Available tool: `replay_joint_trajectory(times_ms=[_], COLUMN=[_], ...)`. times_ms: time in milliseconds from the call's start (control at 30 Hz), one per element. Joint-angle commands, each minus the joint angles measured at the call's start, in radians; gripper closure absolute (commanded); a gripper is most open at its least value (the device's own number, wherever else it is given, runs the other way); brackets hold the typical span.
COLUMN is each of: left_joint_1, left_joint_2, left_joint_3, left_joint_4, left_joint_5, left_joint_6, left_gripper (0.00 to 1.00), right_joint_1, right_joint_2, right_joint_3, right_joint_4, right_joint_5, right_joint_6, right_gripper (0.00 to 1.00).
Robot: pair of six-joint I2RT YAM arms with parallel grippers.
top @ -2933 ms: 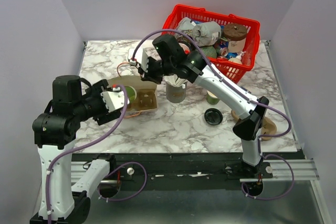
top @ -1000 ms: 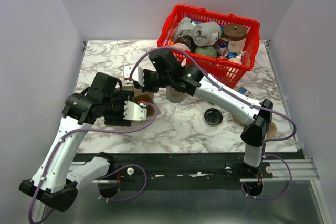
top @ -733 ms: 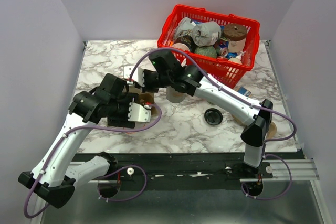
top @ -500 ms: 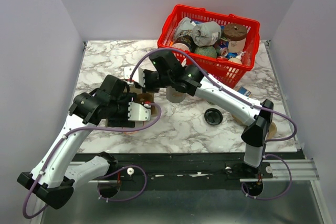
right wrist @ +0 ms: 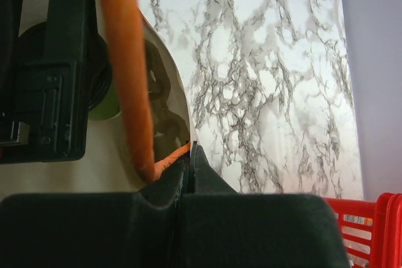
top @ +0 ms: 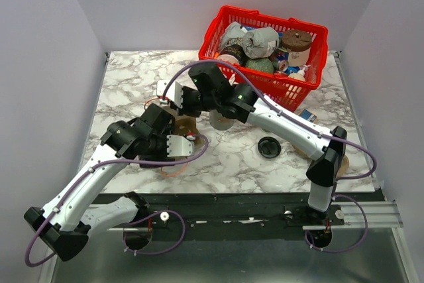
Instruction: Pack the takeout coffee
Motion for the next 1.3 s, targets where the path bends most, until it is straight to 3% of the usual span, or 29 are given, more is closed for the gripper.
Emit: replay_joint_trajectory(times_ms=[0, 500, 667, 933, 1033, 1133, 1267], left_joint_1=[-0.049, -0.139, -0.145, -0.147, -0.147, -0.147, -0.147], left_joint_2=[-0.002, 0.023, -0.055, -0.132, -0.149, -0.148, -0.151], left_joint_3=[-0.021, 0.041, 0.012, -0.089, -0.126, -0.153, -0.167], left_joint_4=[0.062, 0.012, 0.019, 0.067, 0.087, 0.120, 0.177], left_joint_5=[-0.096, -0.128, -0.129, -0.128, -0.158, -0.194, -0.243], left_joint_6=[-0.112, -0.324, -0.302, -0.252, -0.209, -0.181, -0.149], left_gripper=[1.00, 1.00, 1.00, 1.00, 1.00, 1.00, 1.00], right_joint_1=[0.031, 0.080, 0.074, 0.029, 0.023, 0.022, 0.022], right_joint_2=[-0.055, -0.098, -0.096, -0.113, -0.112, -0.116, -0.154], right_joint_3=[-0.008, -0.088, -0.120, -0.163, -0.191, -0.203, -0.283], right_joint_4=[0.061, 0.208, 0.196, 0.142, 0.167, 0.210, 0.419], right_joint_5=[0.048, 0.318, 0.312, 0.110, 0.128, 0.174, 0.197], right_joint_6=[0.019, 0.112, 0.112, 0.183, 0.218, 0.240, 0.238], right_gripper=[0.99, 0.99, 0.99, 0.99, 0.99, 0.99, 0.99])
